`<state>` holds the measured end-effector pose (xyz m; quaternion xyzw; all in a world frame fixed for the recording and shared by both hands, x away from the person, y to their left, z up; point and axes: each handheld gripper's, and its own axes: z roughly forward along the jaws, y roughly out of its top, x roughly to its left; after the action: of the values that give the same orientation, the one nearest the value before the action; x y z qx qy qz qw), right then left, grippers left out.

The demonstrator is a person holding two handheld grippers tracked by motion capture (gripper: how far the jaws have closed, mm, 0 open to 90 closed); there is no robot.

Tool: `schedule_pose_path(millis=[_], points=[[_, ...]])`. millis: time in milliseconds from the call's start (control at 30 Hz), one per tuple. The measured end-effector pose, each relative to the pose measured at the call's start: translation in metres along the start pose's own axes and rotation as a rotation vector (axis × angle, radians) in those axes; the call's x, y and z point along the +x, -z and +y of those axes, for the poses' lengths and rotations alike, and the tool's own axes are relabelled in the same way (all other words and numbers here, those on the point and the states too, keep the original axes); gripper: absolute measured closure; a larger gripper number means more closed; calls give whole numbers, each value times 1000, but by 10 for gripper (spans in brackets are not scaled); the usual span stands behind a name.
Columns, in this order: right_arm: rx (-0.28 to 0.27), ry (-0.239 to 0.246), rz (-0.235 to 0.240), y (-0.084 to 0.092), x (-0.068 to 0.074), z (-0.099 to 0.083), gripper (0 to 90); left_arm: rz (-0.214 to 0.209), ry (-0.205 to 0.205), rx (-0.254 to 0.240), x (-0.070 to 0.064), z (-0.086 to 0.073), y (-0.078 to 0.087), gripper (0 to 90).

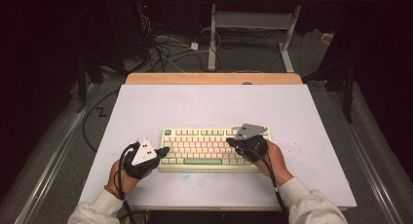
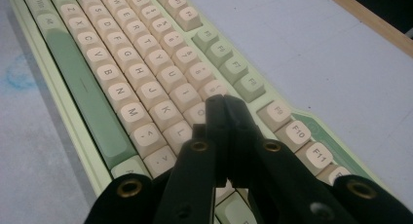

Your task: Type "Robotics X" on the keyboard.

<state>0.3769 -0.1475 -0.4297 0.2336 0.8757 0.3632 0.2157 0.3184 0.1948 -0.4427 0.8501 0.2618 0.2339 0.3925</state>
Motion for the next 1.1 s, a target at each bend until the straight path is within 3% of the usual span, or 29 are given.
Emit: schedule_pose_path(millis=[267, 567, 1100], points=[[33, 42, 17, -15, 9, 8, 900, -3, 2, 9, 0, -1, -2, 877], [79, 42, 22, -32, 7, 12, 900, -10, 1, 7, 0, -2, -2, 877], [121, 63, 27, -38, 8, 14, 900, -24, 0, 22, -1, -3, -5, 876]])
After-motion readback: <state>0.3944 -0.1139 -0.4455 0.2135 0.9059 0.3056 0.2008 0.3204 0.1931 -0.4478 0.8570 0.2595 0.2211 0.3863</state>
